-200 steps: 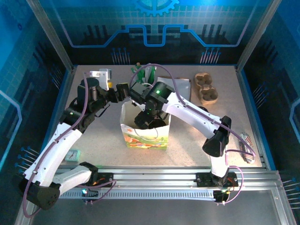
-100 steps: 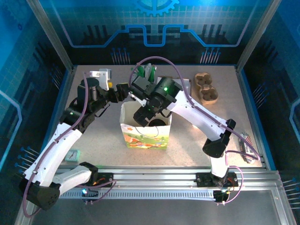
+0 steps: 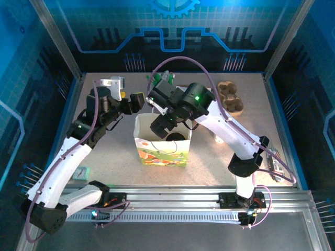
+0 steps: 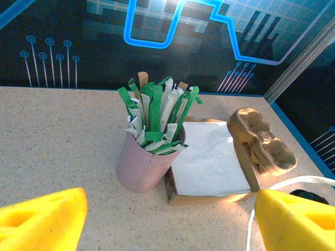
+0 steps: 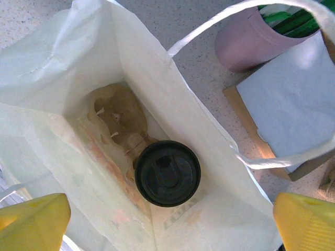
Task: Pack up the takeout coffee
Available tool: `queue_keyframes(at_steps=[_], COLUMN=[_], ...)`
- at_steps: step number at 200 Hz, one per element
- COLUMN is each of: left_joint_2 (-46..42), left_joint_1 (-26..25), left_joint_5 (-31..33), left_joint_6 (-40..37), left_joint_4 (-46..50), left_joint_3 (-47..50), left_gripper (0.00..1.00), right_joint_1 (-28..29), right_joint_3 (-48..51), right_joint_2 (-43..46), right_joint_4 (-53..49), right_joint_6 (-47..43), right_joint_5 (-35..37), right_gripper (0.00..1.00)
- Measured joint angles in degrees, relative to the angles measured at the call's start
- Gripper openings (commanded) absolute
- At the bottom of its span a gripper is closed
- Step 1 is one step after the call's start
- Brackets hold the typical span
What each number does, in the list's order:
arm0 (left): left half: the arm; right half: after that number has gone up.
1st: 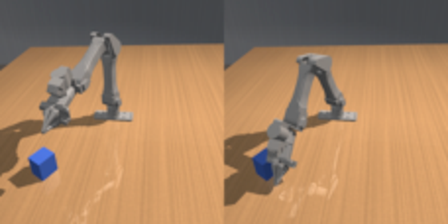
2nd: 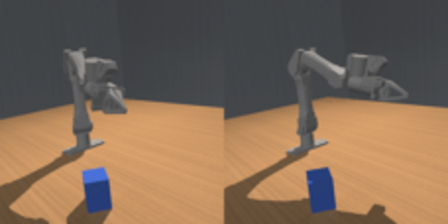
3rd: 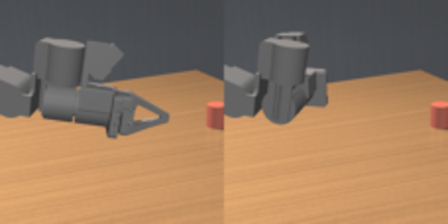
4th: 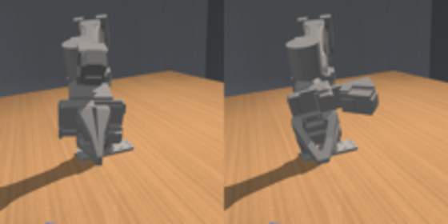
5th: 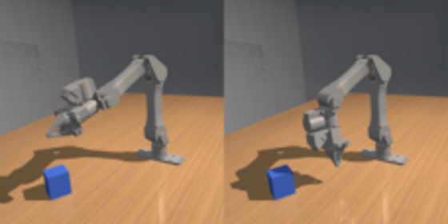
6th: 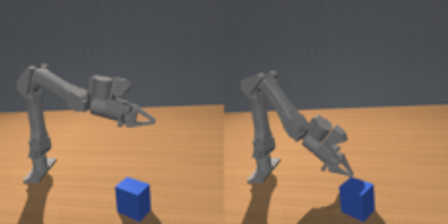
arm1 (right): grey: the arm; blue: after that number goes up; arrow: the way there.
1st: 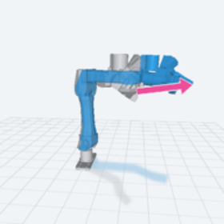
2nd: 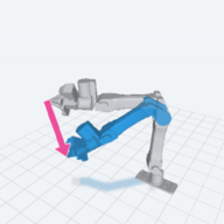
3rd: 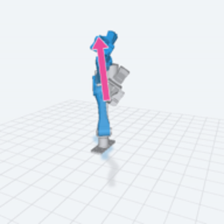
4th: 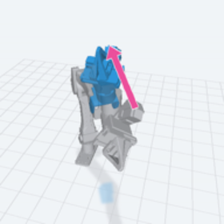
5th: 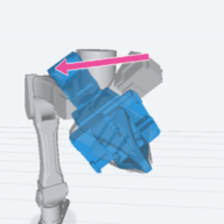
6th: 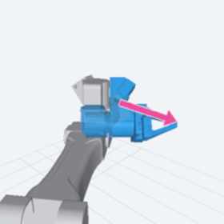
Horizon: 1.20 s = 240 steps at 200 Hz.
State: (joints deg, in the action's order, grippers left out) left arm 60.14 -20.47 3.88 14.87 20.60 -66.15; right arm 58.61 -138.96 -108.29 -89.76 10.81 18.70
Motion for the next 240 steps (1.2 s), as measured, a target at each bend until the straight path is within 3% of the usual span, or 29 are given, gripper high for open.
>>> queue_keyframes(at_steps=[120,157,183,240], left_joint_2=[0.0,0.0,0.0,0.0], left_joint_1=[0.0,0.0,0.0,0.0], left_joint_5=[0.0,0.0,0.0,-0.3], left_joint_6=[0.0,0.0,0.0,0.0], left_joint_4=[0.0,0.0,0.0,0.0], left_joint_3=[0.0,0.0,0.0,0.0], left_gripper=[0.85,0.85,0.85,0.86], right_joint_1=[0.3,-0.6,-6.3,-29.4], right_joint_3=[-0.9,5.4,15.1,41.4], right_joint_2=[7.0,14.3,21.9,33.7], right_joint_4=[-0.4,1.5,4.2,12.0], right_joint_6=[-0.4,-0.2,0.8,2.6], right_joint_5=[6.9,11.5,12.1,4.9], right_gripper=[1.00,1.00,1.00,1.00])
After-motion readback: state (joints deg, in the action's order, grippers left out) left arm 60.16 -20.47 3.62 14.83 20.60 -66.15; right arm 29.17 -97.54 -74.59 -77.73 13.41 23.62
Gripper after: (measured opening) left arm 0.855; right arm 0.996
